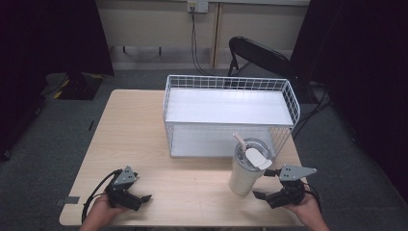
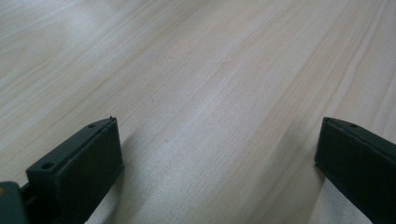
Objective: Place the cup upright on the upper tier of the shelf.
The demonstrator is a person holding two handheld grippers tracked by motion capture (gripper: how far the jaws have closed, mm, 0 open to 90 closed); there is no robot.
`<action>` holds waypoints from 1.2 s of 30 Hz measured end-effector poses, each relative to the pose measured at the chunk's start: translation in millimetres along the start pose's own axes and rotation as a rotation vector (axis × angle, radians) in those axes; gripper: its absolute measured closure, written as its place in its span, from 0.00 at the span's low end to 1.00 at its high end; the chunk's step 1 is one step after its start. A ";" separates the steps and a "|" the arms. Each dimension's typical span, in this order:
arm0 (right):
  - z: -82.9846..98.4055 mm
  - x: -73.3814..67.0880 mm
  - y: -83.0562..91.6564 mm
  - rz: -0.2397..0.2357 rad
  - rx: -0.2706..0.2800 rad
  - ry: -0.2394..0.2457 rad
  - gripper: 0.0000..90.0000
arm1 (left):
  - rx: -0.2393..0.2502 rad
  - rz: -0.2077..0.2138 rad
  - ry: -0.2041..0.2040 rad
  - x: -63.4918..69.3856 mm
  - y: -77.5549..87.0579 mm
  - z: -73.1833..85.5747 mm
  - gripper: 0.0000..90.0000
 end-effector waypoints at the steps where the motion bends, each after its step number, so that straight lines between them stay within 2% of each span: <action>1: -1.5 0.8 0.5 0.005 0.009 -0.006 0.15 | 0.000 0.000 0.000 0.0 0.0 0.0 0.00; 6: -8.7 2.6 3.5 -0.002 0.060 -0.032 0.15 | 0.000 0.000 0.000 0.0 0.0 0.0 0.00; 14: -19.2 2.1 -0.4 -0.010 0.089 -0.020 0.15 | 0.000 0.000 0.000 0.0 0.0 0.0 0.00; 20: -23.5 2.3 -4.1 -0.018 0.150 -0.048 0.15 | 0.000 0.000 0.000 0.0 0.0 0.0 0.00; 24: -25.4 1.3 -8.9 -0.035 0.172 -0.062 0.14 | 0.000 0.000 0.000 0.0 0.0 0.0 0.00; 29: -25.7 -1.3 -17.4 -0.019 0.214 -0.043 0.10 | 0.000 0.000 0.000 0.0 0.0 0.0 0.00; 32: -22.8 -1.4 -23.4 -0.029 0.244 -0.058 0.10 | 0.000 0.000 0.000 0.0 0.0 0.0 0.00; 36: -21.7 -2.3 -28.6 -0.024 0.271 -0.041 0.09 | 0.000 0.000 0.000 0.0 0.0 0.0 0.00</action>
Point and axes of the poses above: each handheld gripper's, and its own axes: y roughly backward along the jaws, z roughly out of its underside, x roughly to its right, the point moved 2 cm from there along -y, roughly forward along the jaws, and after that the axes turned 11 degrees about z, right-handed, at the moved point
